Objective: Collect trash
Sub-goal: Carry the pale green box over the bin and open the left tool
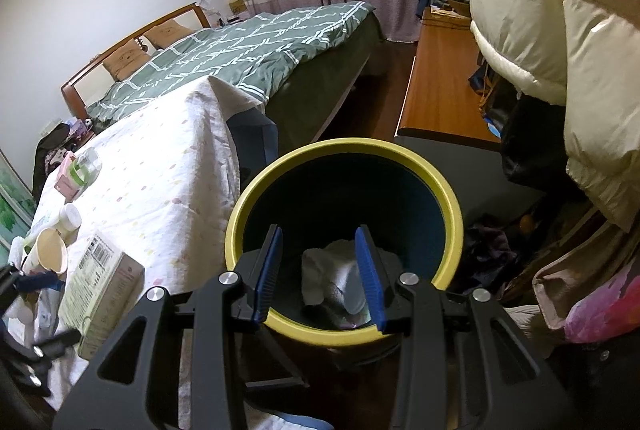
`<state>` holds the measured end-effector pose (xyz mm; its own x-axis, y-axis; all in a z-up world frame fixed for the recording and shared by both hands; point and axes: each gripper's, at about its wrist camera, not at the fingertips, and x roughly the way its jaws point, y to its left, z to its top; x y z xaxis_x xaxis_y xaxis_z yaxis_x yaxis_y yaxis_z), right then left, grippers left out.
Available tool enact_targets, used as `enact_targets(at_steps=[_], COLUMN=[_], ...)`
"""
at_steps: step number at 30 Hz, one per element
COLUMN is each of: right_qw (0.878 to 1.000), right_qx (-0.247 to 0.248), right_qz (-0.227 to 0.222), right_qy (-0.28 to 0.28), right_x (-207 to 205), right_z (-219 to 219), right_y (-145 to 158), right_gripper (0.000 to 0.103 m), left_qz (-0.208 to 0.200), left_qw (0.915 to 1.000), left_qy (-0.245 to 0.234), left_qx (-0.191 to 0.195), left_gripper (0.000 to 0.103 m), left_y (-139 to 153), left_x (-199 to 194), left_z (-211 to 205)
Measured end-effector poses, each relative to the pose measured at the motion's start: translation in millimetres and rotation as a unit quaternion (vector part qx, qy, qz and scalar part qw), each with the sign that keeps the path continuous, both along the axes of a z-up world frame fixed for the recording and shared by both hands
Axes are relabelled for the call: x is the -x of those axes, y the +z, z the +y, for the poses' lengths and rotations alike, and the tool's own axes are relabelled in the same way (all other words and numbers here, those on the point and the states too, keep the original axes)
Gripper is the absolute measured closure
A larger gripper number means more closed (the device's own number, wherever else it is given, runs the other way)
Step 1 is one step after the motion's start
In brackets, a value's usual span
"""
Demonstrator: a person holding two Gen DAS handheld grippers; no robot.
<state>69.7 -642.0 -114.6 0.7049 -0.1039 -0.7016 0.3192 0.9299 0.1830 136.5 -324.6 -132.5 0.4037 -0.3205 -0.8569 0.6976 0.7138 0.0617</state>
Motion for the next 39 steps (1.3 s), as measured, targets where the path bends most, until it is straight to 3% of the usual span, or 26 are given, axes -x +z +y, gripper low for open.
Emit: enact_targets(at_steps=[5, 9, 10, 11, 12, 22, 32, 39], right_qw=[1.0, 1.0, 1.0, 1.0, 1.0, 1.0, 0.998, 0.995], right_qx=[-0.002, -0.002, -0.002, -0.003, -0.004, -0.011, 0.011, 0.019], right_qz=[0.0, 0.0, -0.001, -0.001, -0.001, -0.003, -0.002, 0.009], right_qy=[0.001, 0.002, 0.002, 0.002, 0.002, -0.015, -0.064, -0.094], right_x=[0.6, 0.8, 0.8, 0.8, 1.2, 19.9, 55.3, 78.1], right_z=[1.2, 1.1, 0.6, 0.6, 0.7, -9.6, -22.5, -28.5], right_y=[0.0, 0.2, -0.2, -0.2, -1.2, -9.0, -8.1, -9.6], right_gripper=[0.067, 0.067, 0.067, 0.067, 0.067, 0.067, 0.067, 0.066], left_qz=[0.004, 0.026, 0.032, 0.039, 0.046, 0.025, 0.004, 0.017], left_qw=[0.9998, 0.999, 0.9988, 0.9986, 0.9983, 0.9997, 0.9986, 0.9964], left_qy=[0.013, 0.025, 0.027, 0.028, 0.028, 0.007, -0.049, -0.08], left_qx=[-0.013, -0.026, -0.025, -0.023, -0.021, -0.004, 0.02, 0.025], left_gripper=[0.009, 0.009, 0.012, 0.025, 0.03, 0.032, 0.032, 0.03], left_y=[-7.3, -18.6, -21.6, -24.7, -27.4, -14.0, 13.4, 4.0], left_x=[-6.5, -17.2, -18.9, -21.2, -23.0, -21.2, -27.5, -44.1], left_z=[-9.8, -13.9, -13.8, -13.5, -13.4, -32.7, -113.8, -187.1])
